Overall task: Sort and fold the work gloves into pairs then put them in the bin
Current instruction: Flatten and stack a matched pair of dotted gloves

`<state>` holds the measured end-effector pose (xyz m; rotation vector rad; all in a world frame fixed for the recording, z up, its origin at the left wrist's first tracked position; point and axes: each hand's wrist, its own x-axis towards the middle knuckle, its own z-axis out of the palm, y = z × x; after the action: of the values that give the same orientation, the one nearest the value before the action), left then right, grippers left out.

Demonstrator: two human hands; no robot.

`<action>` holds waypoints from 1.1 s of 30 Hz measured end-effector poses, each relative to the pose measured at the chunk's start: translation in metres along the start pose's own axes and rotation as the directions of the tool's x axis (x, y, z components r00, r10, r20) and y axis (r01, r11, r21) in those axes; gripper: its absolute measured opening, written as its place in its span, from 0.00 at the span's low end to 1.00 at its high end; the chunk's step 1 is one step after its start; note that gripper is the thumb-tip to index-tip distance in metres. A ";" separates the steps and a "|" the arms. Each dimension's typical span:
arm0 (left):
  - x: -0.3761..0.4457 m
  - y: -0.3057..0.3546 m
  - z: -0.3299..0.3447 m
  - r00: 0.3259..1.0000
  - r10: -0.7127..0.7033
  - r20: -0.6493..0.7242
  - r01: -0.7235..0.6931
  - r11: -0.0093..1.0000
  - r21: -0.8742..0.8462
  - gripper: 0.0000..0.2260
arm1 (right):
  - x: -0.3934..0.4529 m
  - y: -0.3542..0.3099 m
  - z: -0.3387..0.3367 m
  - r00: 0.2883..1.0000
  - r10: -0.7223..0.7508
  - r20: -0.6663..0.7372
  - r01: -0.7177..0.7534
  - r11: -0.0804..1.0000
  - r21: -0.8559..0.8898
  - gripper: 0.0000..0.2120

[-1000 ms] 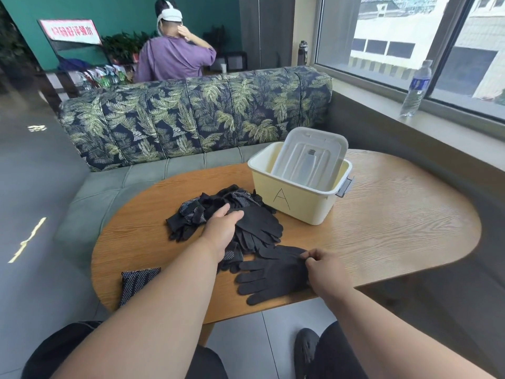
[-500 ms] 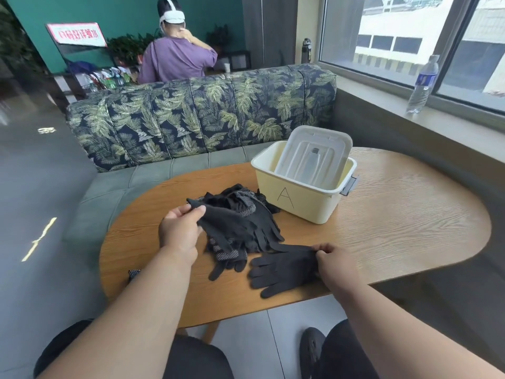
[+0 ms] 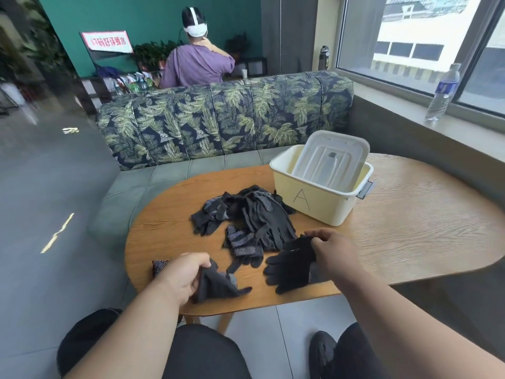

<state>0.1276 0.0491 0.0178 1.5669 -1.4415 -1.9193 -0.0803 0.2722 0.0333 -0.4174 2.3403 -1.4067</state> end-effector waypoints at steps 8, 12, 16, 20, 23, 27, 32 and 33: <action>-0.017 0.013 -0.021 0.984 0.142 -0.107 -0.162 0.967 -0.199 0.11 | -0.028 -0.026 0.021 0.988 -0.057 0.140 0.036 0.988 0.149 0.15; -0.038 0.037 -0.045 0.895 0.366 -0.256 -0.437 0.834 -0.337 0.11 | -0.048 -0.054 0.043 0.933 -0.138 0.333 0.059 0.969 0.239 0.14; -0.063 0.046 -0.050 0.733 0.580 -0.356 -0.675 0.684 -0.275 0.14 | -0.062 -0.071 0.062 0.863 -0.199 0.464 -0.035 0.894 0.448 0.13; -0.064 0.034 -0.050 0.664 0.643 -0.380 -0.733 0.659 -0.165 0.15 | -0.050 -0.035 0.083 0.928 -0.023 0.372 -0.093 0.952 0.291 0.15; -0.056 0.018 -0.042 0.675 0.609 -0.416 -0.711 0.688 -0.145 0.14 | -0.046 0.000 0.088 0.914 0.114 0.389 -0.184 0.972 0.147 0.16; -0.050 0.006 -0.022 0.602 0.609 -0.515 -0.730 0.682 -0.046 0.16 | -0.047 0.016 0.078 0.920 0.112 0.375 -0.167 0.979 0.118 0.16; -0.052 -0.024 0.030 0.628 0.744 -0.226 -0.707 0.668 0.233 0.17 | -0.038 0.022 0.072 0.936 0.104 0.337 -0.136 0.988 0.071 0.08; -0.050 -0.036 0.044 0.638 0.761 -0.115 -0.702 0.636 0.320 0.17 | -0.036 0.024 0.072 0.939 0.101 0.328 -0.127 0.990 0.060 0.10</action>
<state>0.1215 0.1247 0.0147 0.9648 -1.8662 -1.0481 -0.0162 0.2428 -0.0132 -0.4446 2.0041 -1.2651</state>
